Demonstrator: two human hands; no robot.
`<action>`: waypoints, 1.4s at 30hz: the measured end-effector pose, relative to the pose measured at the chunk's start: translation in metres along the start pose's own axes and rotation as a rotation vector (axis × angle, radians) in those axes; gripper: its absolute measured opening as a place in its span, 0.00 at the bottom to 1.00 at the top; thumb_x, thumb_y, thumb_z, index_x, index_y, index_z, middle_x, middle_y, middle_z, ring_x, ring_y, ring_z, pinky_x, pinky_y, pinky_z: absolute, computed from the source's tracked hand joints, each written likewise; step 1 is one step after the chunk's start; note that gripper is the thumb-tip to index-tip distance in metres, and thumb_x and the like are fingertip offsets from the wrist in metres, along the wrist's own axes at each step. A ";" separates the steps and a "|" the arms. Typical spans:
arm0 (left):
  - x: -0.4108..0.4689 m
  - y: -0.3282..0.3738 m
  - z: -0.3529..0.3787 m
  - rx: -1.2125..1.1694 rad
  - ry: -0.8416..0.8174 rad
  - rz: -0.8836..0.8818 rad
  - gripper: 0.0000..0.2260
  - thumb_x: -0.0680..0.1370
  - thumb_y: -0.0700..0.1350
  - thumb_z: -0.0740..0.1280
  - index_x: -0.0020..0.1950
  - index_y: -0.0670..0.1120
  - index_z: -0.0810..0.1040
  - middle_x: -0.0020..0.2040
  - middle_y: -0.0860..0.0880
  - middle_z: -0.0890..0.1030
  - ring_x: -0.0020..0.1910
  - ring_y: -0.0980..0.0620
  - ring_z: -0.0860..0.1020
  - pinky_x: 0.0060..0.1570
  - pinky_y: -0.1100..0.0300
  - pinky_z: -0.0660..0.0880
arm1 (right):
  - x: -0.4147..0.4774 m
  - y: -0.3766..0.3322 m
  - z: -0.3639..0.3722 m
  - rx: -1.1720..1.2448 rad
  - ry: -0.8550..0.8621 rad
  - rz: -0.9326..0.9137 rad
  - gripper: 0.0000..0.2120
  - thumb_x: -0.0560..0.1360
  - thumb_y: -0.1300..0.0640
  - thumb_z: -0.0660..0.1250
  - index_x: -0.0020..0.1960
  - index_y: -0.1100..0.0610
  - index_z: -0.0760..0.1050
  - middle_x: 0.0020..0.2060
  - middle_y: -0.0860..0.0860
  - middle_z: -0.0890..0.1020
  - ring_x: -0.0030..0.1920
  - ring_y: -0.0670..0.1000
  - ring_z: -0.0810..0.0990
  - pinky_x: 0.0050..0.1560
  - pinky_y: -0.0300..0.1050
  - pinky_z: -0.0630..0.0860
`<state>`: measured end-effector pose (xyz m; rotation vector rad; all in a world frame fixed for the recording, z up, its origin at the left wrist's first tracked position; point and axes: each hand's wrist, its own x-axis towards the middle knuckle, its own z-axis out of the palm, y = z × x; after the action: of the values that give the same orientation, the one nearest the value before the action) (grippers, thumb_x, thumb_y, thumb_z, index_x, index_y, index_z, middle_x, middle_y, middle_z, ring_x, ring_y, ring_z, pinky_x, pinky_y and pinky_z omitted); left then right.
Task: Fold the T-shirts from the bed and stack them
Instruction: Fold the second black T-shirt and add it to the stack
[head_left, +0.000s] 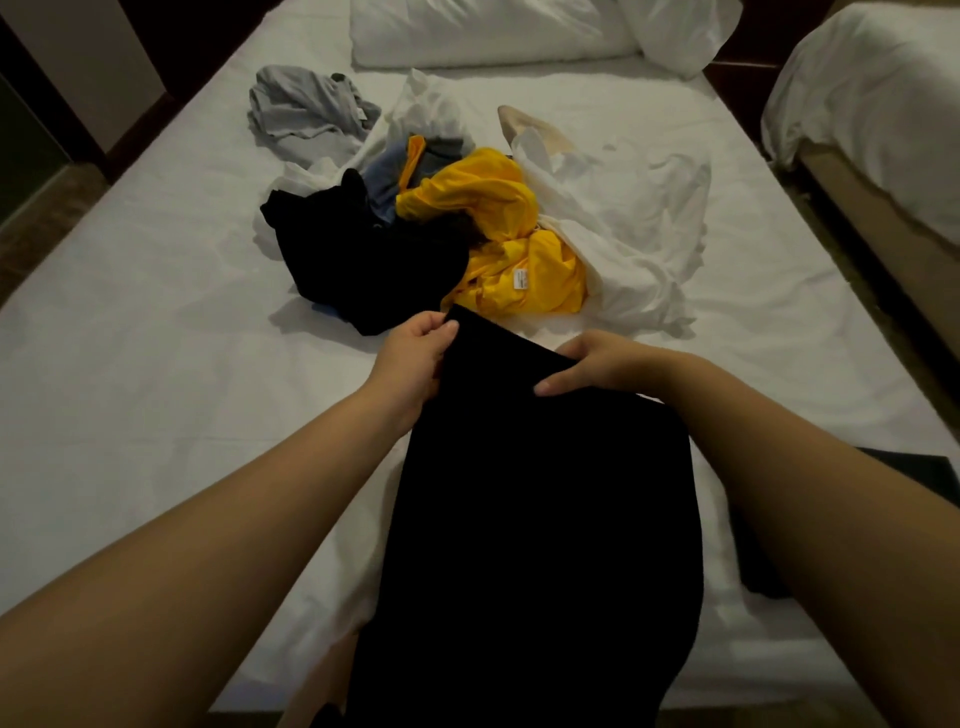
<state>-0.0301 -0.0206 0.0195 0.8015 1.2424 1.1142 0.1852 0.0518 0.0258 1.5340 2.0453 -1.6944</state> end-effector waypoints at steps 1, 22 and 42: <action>0.001 -0.003 -0.004 -0.007 0.007 -0.009 0.09 0.81 0.40 0.56 0.46 0.46 0.74 0.39 0.50 0.75 0.35 0.57 0.75 0.33 0.67 0.72 | -0.004 0.005 -0.004 0.027 -0.001 -0.005 0.06 0.69 0.52 0.74 0.44 0.51 0.81 0.36 0.44 0.83 0.40 0.43 0.81 0.44 0.35 0.74; 0.017 -0.022 -0.005 0.077 0.058 -0.017 0.10 0.83 0.42 0.53 0.46 0.48 0.73 0.39 0.50 0.73 0.37 0.54 0.72 0.35 0.61 0.68 | -0.026 0.058 -0.014 -0.097 0.075 0.097 0.06 0.73 0.54 0.70 0.50 0.52 0.81 0.48 0.52 0.83 0.49 0.50 0.80 0.58 0.45 0.73; 0.033 -0.029 -0.015 0.258 0.197 -0.008 0.06 0.80 0.45 0.61 0.50 0.44 0.75 0.43 0.46 0.77 0.45 0.47 0.77 0.46 0.54 0.72 | -0.041 0.079 -0.018 0.077 0.225 0.054 0.02 0.75 0.59 0.67 0.46 0.56 0.78 0.42 0.51 0.79 0.44 0.47 0.77 0.47 0.36 0.72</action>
<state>-0.0395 0.0002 -0.0209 0.8935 1.5760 1.0579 0.2703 0.0316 0.0024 1.8646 2.0372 -1.6670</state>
